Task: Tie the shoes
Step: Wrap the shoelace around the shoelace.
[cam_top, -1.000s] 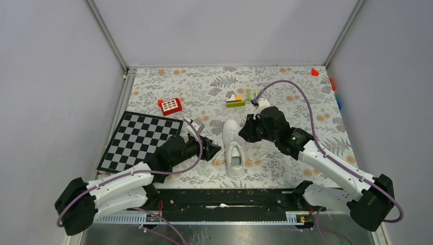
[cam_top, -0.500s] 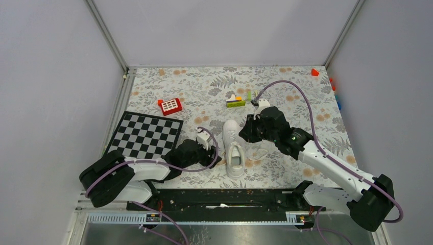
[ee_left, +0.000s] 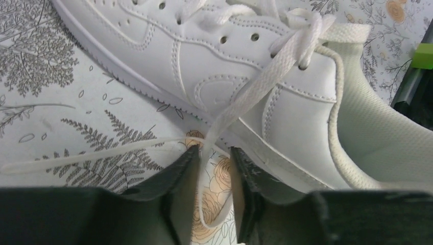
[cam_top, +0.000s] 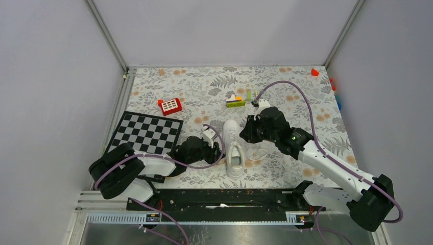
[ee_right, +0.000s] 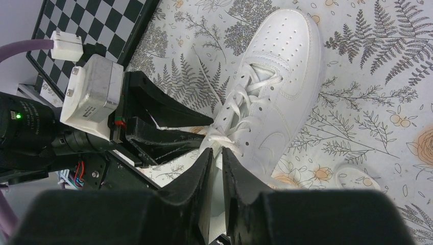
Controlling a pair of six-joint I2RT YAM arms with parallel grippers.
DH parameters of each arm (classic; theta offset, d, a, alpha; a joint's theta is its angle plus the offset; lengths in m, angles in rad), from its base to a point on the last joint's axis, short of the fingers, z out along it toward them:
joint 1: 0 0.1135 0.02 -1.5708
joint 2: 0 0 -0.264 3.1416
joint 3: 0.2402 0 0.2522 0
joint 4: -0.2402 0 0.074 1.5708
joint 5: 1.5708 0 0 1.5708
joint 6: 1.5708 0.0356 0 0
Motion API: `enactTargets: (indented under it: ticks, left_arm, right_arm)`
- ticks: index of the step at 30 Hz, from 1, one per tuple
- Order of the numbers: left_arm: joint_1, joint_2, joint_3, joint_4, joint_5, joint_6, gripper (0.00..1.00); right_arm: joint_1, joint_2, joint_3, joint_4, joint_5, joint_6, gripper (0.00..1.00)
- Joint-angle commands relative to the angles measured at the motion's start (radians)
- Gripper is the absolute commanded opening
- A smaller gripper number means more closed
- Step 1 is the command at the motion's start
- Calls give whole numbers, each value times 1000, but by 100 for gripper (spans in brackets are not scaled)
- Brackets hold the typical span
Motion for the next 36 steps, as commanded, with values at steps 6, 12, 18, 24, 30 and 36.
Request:
enactTargets:
  ticks: [6, 12, 18, 24, 30, 36]
  left_arm:
    - [-1, 28, 62, 43, 71, 8, 6]
    - [-2, -61, 52, -33, -9, 9, 0]
    - [-1, -227, 48, -114, -107, 10, 0]
    - [-3, -311, 70, -145, -138, 21, 0]
    - [-1, -298, 101, -148, -126, 18, 0]
    - [-2, -260, 122, -146, -118, 4, 0]
  right_arm:
    - [-16, -21, 17, -2, 11, -12, 19]
    - [-20, -22, 29, -12, 3, -25, 19]
    - [-19, 12, 78, -24, -64, -111, 31]
    - [-20, 100, 178, -59, -184, -218, 44]
    - [-19, 190, 259, -124, -292, -372, 46]
    - [-19, 241, 259, -163, -364, -479, 50]
